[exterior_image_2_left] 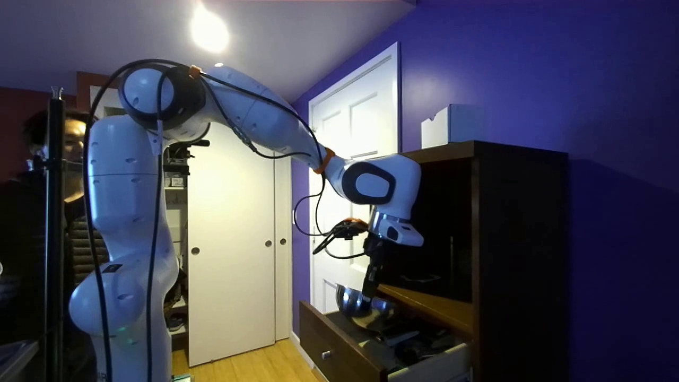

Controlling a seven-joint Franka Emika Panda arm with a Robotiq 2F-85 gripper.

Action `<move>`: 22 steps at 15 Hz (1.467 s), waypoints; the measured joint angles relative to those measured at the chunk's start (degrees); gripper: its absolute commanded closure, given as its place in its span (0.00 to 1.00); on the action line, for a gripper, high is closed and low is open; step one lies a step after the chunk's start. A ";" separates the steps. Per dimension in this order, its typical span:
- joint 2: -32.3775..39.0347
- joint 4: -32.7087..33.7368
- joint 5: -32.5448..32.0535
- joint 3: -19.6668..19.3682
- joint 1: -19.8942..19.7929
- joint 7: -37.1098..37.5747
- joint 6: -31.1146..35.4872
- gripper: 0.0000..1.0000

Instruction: Remove the dishpan from the cabinet shelf and put it in the opened drawer

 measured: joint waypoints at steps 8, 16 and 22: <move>4.58 -0.06 1.31 -2.60 -0.33 -16.20 3.96 0.56; 2.20 -0.63 3.40 -5.82 -1.15 -25.25 0.18 0.02; -13.30 -4.45 4.66 -8.17 -3.30 -25.47 3.23 0.00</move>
